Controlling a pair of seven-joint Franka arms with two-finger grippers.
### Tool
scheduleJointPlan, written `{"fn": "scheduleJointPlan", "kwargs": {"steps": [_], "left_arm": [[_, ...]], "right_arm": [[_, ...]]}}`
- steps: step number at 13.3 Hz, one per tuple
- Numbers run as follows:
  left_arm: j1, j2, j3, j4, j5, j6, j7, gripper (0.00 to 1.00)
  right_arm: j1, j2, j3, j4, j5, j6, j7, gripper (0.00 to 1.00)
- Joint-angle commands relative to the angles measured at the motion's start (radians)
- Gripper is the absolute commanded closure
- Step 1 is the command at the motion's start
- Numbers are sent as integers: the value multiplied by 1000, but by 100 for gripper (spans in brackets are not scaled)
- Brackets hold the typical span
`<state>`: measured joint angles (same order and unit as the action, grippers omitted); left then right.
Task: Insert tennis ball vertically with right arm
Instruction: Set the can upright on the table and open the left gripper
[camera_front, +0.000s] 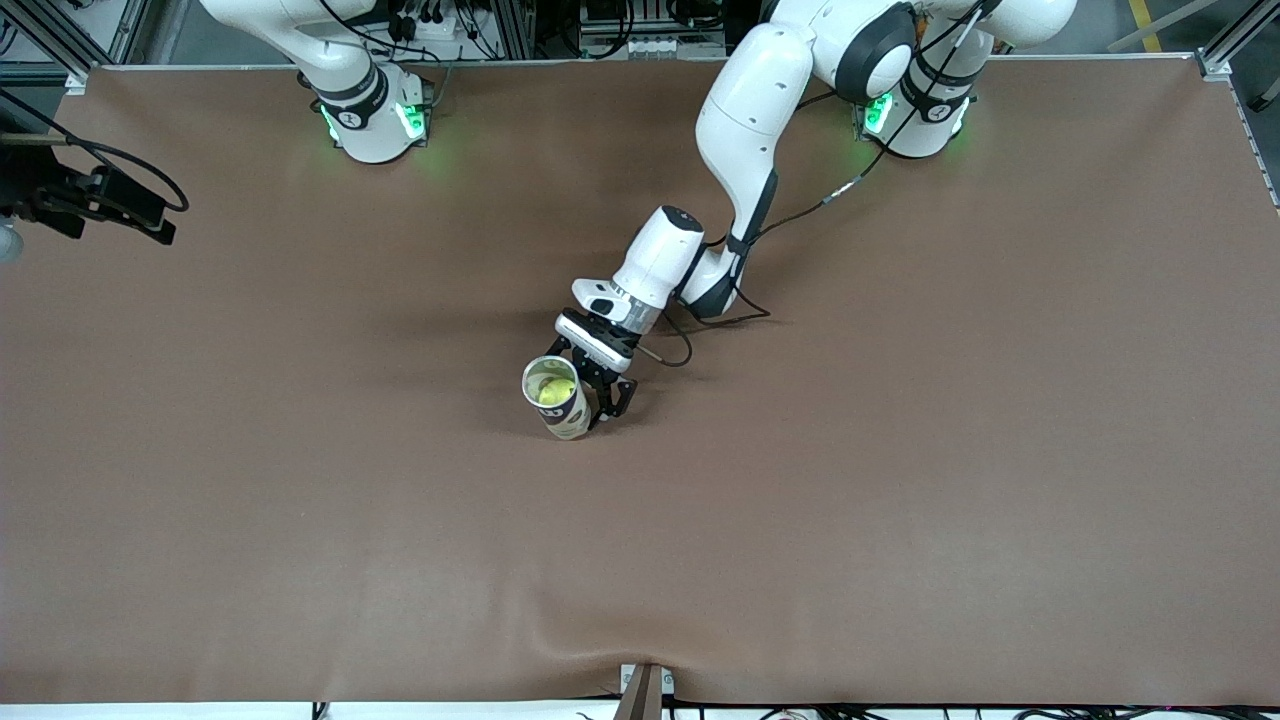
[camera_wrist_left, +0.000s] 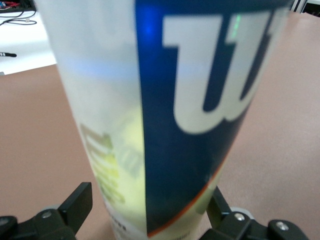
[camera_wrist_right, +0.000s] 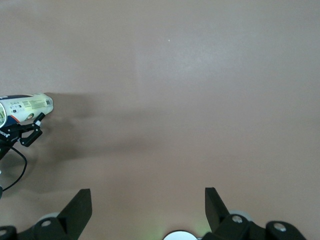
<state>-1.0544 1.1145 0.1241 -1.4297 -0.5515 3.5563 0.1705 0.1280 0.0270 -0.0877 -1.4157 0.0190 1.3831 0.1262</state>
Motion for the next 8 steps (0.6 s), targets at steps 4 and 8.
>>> {"fn": "scheduleJointPlan", "kwargs": {"steps": [4,8], "left_arm": [[-26,-149,12,-208,-34,-4,7,0],[-27,-266,-17,-372,-48,-7,6,0]], "right_arm": [[-95,44,105,41,9,31,-7,0],[-107,47,138,55,-2,36,-5,0]]}}
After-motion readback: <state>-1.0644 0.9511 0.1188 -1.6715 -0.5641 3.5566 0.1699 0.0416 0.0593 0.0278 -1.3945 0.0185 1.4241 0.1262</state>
